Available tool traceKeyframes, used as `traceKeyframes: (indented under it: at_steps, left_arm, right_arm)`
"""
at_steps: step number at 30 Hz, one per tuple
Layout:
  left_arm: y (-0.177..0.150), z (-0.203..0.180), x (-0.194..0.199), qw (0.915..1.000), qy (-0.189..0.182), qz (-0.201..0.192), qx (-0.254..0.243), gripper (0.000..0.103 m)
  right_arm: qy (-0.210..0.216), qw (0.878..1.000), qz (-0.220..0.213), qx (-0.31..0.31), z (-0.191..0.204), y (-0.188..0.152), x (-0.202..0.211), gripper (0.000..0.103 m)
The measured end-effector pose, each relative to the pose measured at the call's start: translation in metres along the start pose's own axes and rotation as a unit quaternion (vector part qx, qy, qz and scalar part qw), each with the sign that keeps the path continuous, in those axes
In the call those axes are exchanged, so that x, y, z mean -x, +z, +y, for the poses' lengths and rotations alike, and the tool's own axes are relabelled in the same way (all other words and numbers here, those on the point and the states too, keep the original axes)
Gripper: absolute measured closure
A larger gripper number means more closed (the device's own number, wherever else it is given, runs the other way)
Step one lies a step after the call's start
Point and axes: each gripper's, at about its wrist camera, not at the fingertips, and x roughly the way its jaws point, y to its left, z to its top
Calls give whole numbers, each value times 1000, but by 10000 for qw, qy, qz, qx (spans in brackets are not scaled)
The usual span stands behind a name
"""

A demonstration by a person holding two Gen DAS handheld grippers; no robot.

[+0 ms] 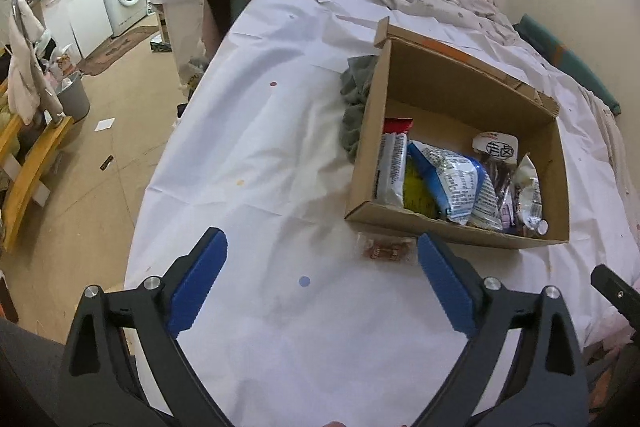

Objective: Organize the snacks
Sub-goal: 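Withdraw both grippers from the box toward the remaining loose snacks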

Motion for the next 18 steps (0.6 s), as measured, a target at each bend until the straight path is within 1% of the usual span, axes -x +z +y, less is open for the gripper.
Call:
traceKeyframes:
  at_steps: [3, 5, 7, 8, 9, 10, 11, 12, 13, 14, 15, 16, 17, 18]
  left_arm:
    - [-3, 4, -7, 9999, 0, 123, 107, 4]
    - [-4, 6, -12, 9997, 60, 196, 167, 3]
    - [-6, 6, -18, 9993, 82, 310, 204, 3]
    - [-7, 7, -21, 9991, 83, 350, 220, 3]
    - [-7, 6, -22, 9990, 74, 380, 230, 3]
    - [-7, 5, -24, 9989, 72, 402, 231, 3]
    - [-8, 3, -25, 9989, 77, 416, 214, 3]
    - [-8, 1, -26, 9989, 79, 425, 178, 3]
    - [-8, -1, -27, 9989, 86, 430, 141, 3]
    - [-9, -4, -28, 9990, 90, 429, 92, 3]
    - [-9, -5, -28, 9990, 85, 427, 68, 3]
    - [-10, -5, -28, 9990, 81, 427, 49, 3]
    - [-10, -6, -28, 9991, 87, 422, 19, 3]
    - [-11, -6, -28, 9991, 101, 418, -2, 3]
  right_arm:
    - [-88, 9978, 447, -479, -20, -5, -17, 7]
    - [-59, 9928, 925, -753, -30, -10, -34, 7]
    - [48, 9862, 1397, -892, -33, -18, -53, 8]
    - [73, 9836, 1563, -900, -31, -20, -61, 11]
    - [99, 9812, 1719, -869, -28, -23, -68, 19]
    - [132, 9793, 1862, -783, -21, -26, -76, 20]
    - [145, 9782, 1979, -619, -12, -29, -83, 23]
    - [152, 9776, 2053, -442, -2, -31, -89, 30]
    - [152, 9765, 2137, -246, 8, -34, -95, 33]
    - [192, 9747, 2224, -122, 17, -37, -101, 38]
    - [264, 9721, 2329, -34, 25, -40, -107, 49]
    - [204, 9694, 2446, 39, 31, -44, -113, 53]
    - [117, 9674, 2527, 85, 32, -47, -118, 54]
    - [-9, 9661, 2577, 143, 34, -50, -122, 60]
